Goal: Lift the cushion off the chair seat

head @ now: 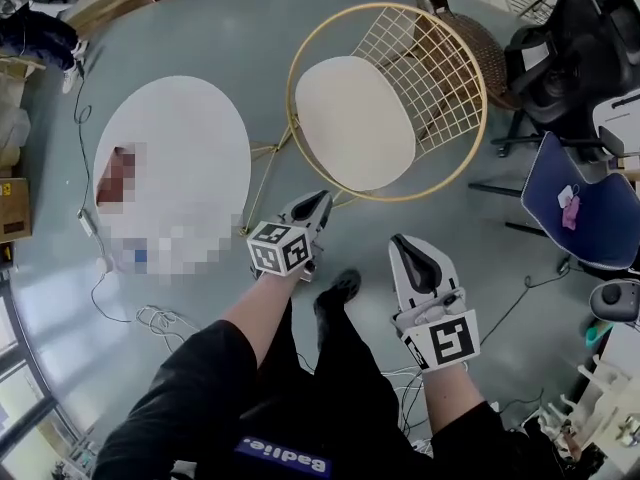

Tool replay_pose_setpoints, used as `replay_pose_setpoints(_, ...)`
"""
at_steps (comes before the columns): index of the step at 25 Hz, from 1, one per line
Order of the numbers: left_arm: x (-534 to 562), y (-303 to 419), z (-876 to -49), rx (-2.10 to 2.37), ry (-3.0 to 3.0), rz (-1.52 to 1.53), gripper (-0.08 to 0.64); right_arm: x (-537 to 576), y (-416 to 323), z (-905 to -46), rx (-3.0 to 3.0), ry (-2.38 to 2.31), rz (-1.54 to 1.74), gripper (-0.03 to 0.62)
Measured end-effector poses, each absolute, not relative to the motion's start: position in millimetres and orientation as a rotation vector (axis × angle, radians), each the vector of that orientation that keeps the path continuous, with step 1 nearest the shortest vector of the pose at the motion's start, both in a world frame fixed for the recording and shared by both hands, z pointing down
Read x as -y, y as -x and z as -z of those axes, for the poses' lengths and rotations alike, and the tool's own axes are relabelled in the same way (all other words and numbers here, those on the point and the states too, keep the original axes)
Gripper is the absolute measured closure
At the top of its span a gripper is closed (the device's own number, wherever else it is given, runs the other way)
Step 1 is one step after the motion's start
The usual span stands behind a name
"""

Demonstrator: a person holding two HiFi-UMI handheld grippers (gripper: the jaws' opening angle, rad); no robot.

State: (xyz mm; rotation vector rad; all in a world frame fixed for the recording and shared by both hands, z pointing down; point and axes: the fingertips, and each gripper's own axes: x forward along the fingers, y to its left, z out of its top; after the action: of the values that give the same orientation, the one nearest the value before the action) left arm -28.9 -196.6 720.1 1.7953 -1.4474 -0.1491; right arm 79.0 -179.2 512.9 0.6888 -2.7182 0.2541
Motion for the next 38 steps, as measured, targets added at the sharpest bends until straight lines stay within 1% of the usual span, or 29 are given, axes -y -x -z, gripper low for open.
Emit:
replay_pose_setpoints(2, 201.0, 30.5, -740.8, 1.439, -1.772, 0.145, 0.552, 181.2, -79.8, -525.8, 2.706, -0.681, -0.262, 0.565)
replay_pose_setpoints(4, 204.8, 31.3, -759.6, 1.418, -1.749, 0.157, 0.477, 182.2, -80.1, -537.6, 2.697, -0.67, -0.271, 0.565)
replay_pose_setpoints(8, 211.7, 35.3, -792.9, 1.418, -1.707, 0.158, 0.476, 183.9, -81.1, -559.1, 2.682, -0.646, -0.284, 0.565)
replay_pose_setpoints(19, 236.7, 48.4, -880.2, 1.429, -1.533, 0.2, 0.402, 192.3, -86.1, -610.1, 2.643, -0.591, -0.293, 0.565)
replay_pose_setpoints(22, 244.7, 48.4, -887.4, 1.429, -1.484, 0.215, 0.398, 196.8, -87.0, -606.3, 2.649, -0.573, -0.303, 0.565)
replay_pose_setpoints(26, 249.2, 49.4, -912.4, 1.416, -1.454, 0.263, 0.39, 190.3, -87.3, -628.3, 2.638, -0.57, -0.298, 0.565)
replay_pose_setpoints(33, 265.7, 46.2, -914.0, 1.389, -1.445, 0.343, 0.391, 183.6, -95.3, -643.3, 2.611, -0.559, -0.313, 0.565)
replay_pose_setpoints(34, 267.7, 45.2, -913.5, 1.384, -1.448, 0.35, 0.399, 182.7, -94.2, -643.1, 2.613, -0.553, -0.311, 0.563)
replay_pose_setpoints(35, 269.1, 44.3, -913.2, 1.38, -1.447, 0.358, 0.422, 181.8, -93.3, -642.6, 2.615, -0.548, -0.31, 0.565)
replay_pose_setpoints(38, 269.0, 43.0, -911.4, 1.381, -1.434, 0.38, 0.443, 180.4, -94.9, -640.5, 2.61, -0.546, -0.309, 0.565)
